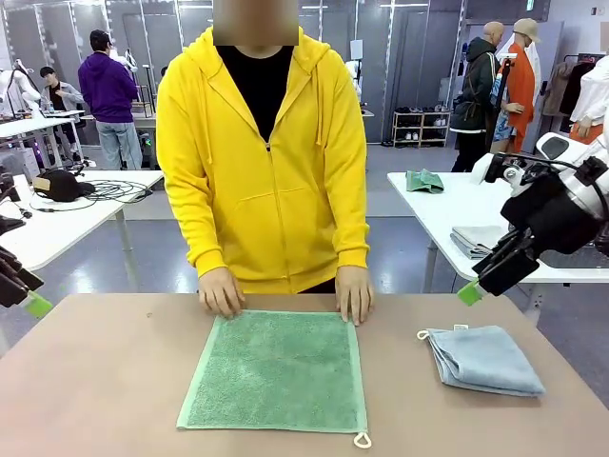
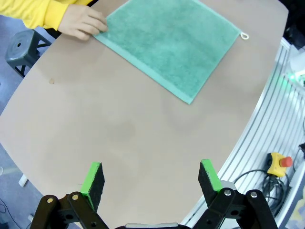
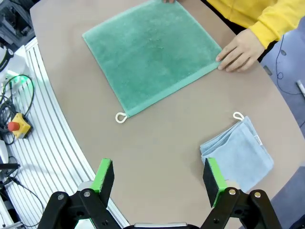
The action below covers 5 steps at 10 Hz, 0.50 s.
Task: Fold the towels and place them in the basket.
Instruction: When a person lays out a Towel with hook on the table, fold it in half twice.
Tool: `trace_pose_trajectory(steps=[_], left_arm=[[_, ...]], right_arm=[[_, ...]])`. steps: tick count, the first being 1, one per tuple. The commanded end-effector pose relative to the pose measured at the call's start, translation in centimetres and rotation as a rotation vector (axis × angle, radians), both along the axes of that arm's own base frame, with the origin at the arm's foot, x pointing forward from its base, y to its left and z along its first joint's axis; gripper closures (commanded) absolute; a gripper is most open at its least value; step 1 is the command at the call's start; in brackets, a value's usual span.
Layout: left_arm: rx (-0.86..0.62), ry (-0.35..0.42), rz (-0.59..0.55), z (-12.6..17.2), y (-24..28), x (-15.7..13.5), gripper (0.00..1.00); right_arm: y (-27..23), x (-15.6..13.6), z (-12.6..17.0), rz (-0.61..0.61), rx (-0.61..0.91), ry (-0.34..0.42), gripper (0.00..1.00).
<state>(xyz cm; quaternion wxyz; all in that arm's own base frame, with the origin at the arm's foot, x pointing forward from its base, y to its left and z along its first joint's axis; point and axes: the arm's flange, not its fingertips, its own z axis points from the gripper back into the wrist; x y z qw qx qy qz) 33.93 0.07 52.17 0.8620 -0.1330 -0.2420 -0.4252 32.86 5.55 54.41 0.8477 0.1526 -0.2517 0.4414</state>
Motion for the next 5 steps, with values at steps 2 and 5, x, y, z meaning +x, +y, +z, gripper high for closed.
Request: trace_pose_trajectory(steps=[2,5], left_arm=[[-0.003,0.002,-0.009,-0.08,-0.17,0.07,0.00],[-0.003,0.002,-0.009,-0.08,-0.17,0.07,0.00]], right_arm=[[0.10,0.18,0.20,-0.001,-0.002,0.003,0.06],[0.10,0.18,0.20,-0.001,-0.002,0.003,0.06]])
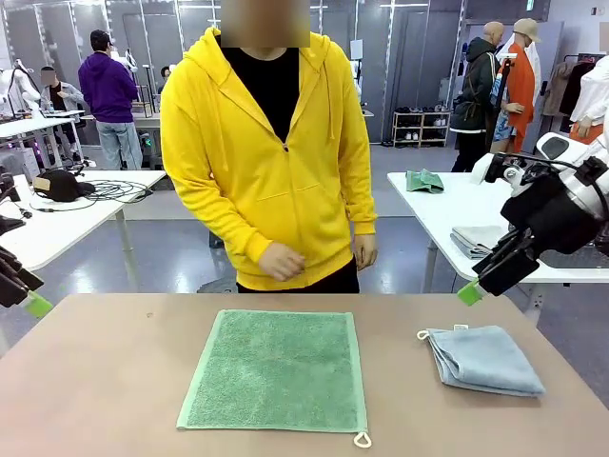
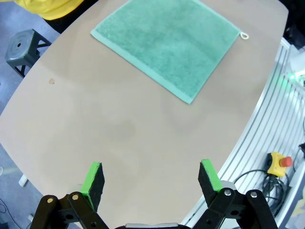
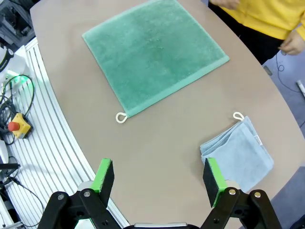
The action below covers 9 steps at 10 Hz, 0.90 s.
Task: Fold the towels and place them in the basket.
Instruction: When a person lays out a Towel with hook on the table, fold it in half twice.
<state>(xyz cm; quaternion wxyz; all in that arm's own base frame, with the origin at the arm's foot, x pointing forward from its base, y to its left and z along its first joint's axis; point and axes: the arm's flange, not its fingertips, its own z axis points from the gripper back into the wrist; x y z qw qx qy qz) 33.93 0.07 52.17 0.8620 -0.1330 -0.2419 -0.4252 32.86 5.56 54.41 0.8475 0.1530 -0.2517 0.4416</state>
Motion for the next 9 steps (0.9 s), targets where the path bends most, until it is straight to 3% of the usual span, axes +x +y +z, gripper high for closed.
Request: trace_pose_trajectory(steps=[1,3,6,9], left_arm=[[-0.003,0.002,-0.009,-0.1,-0.2,0.1,0.00],[0.000,0.000,0.000,0.0,0.0,0.0,0.00],[0.191,-0.051,-0.113,1.1,-5.5,-0.5,0.00],[0.435,-0.116,-0.315,0.2,-12.9,-1.9,0.00]], right_arm=[[0.1,0.2,0.2,-0.002,-0.003,0.003,0.06],[0.0,0.0,0.0,0.001,0.000,0.000,0.06],[4.6,-1.7,1.7,0.149,-0.126,-0.030,0.06],[10.3,-3.9,1.9,0.272,-0.314,-0.071,0.06]])
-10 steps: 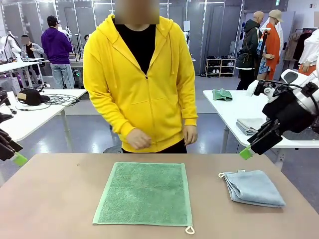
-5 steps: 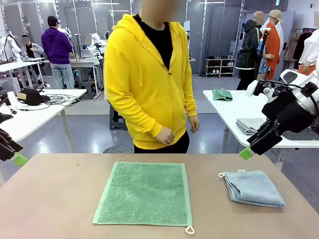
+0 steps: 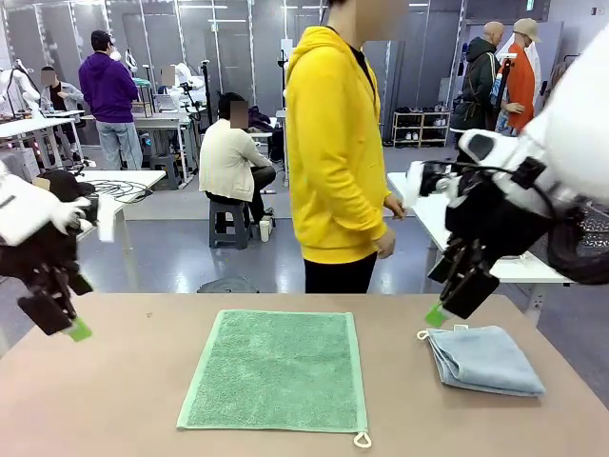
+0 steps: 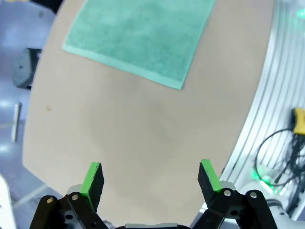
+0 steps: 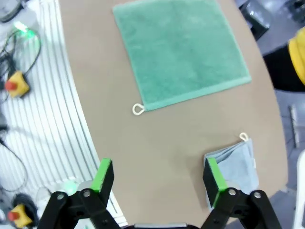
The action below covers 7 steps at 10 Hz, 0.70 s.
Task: Fold the towels and place them in the basket.
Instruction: When a person lays out a Towel with hook on the table, fold it in half twice.
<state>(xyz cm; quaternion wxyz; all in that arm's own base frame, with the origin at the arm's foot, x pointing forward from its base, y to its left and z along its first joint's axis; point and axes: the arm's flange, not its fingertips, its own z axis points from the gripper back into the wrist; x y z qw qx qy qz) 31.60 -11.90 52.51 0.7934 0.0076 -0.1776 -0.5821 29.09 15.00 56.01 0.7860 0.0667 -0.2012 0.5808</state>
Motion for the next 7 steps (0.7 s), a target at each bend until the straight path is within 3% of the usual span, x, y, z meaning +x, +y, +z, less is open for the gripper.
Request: trace_pose_trajectory(steps=[1,4,7], left_arm=[[0.129,-0.057,-0.106,-0.6,-2.6,-0.2,0.00],[0.240,-0.125,-0.183,-1.9,-4.9,-1.0,0.00],[0.211,-0.118,-0.236,-4.6,-6.9,-0.4,0.00]], right_arm=[[2.1,-0.6,0.1,0.043,-0.079,-0.015,0.06],[4.8,-1.2,-1.4,0.118,-0.145,0.012,0.06],[8.0,-0.3,-5.1,0.142,-0.227,0.052,0.06]])
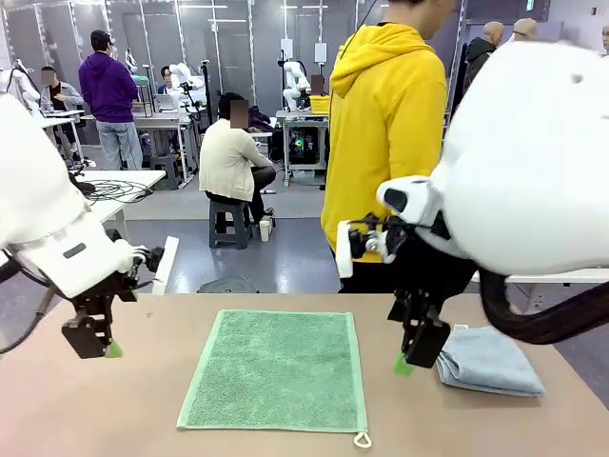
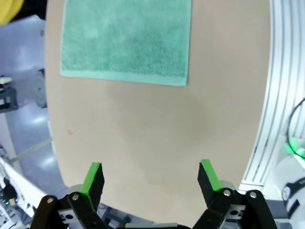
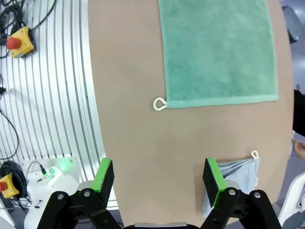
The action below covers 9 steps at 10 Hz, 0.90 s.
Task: Fold the towels and place them in the basket.
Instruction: When a person lays out a Towel with hook on the table, fold it in half twice.
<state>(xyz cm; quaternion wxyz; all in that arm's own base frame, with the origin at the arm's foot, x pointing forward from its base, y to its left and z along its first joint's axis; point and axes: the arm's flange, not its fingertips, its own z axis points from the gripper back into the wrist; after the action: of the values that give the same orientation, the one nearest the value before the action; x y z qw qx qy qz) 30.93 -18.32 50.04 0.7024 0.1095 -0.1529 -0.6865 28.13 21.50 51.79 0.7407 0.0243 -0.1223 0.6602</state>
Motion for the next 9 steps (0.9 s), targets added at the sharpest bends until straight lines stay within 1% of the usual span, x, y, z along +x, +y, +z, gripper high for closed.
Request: trace_pose_trajectory(steps=[1,2,4,6,7,9], left_arm=[[-0.061,0.028,-0.011,-3.7,-0.9,0.9,0.00],[-0.089,0.050,-0.014,-5.2,-1.9,1.4,0.00],[-0.093,0.076,-0.016,-7.4,-3.3,2.1,0.00],[-0.106,0.129,0.029,-9.9,-3.8,2.8,0.00],[-0.127,0.151,0.052,-10.9,-3.9,3.0,0.00],[-0.115,0.188,0.064,-13.0,-4.1,3.3,0.00]], right_arm=[[2.5,1.3,-2.7,-0.029,-0.096,0.010,0.06],[3.3,1.7,-4.8,-0.001,-0.134,0.017,0.06],[4.3,2.6,-8.2,0.017,-0.193,0.031,0.06],[4.9,3.3,-12.0,0.007,-0.193,0.052,0.06],[5.1,3.1,-13.6,0.011,-0.200,0.072,0.06],[4.9,3.4,-15.2,-0.017,-0.184,0.092,0.06]])
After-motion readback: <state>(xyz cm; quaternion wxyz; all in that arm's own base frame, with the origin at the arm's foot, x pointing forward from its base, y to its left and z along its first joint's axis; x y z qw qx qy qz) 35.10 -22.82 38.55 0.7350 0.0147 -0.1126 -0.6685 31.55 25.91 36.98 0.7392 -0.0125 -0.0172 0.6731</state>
